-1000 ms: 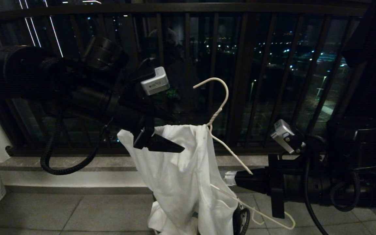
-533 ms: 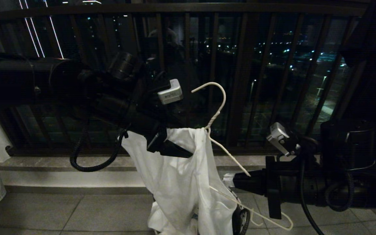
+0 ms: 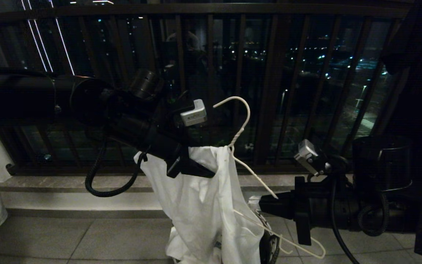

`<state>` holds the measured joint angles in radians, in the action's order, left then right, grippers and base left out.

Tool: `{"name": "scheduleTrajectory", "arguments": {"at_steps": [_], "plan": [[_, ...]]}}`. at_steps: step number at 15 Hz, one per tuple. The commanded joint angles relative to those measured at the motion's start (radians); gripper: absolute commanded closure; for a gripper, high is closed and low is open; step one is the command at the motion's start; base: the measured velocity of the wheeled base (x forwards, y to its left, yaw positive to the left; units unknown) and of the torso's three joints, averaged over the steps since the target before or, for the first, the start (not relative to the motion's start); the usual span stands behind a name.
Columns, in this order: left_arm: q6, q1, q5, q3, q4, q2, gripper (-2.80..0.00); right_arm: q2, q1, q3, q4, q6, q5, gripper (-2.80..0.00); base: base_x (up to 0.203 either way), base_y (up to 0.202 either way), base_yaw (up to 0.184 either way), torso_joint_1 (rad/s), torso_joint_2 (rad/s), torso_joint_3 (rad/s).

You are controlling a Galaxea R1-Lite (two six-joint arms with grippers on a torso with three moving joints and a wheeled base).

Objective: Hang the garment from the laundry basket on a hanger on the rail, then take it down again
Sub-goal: Hang the clothes on the clothes rack

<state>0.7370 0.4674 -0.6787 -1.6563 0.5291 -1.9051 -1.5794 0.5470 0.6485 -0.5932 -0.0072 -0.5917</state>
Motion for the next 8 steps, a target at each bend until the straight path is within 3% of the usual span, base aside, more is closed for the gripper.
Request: {"name": "scheduleTrajectory", "arguments": {"at_steps": [1,8], "plan": [[0.004,-0.001,-0.003,0.007,0.003,0.004,0.00,-0.006,0.001,0.000,-0.004,0.000,-0.003,0.00,0.000,0.000,0.000,0.000,0.00,0.000],[0.015,-0.007,-0.002,0.030,0.002,0.018,0.00,-0.022,-0.004,0.006,-0.005,0.001,0.001,0.00,0.000,0.000,0.000,0.000,0.00,0.000]]}}
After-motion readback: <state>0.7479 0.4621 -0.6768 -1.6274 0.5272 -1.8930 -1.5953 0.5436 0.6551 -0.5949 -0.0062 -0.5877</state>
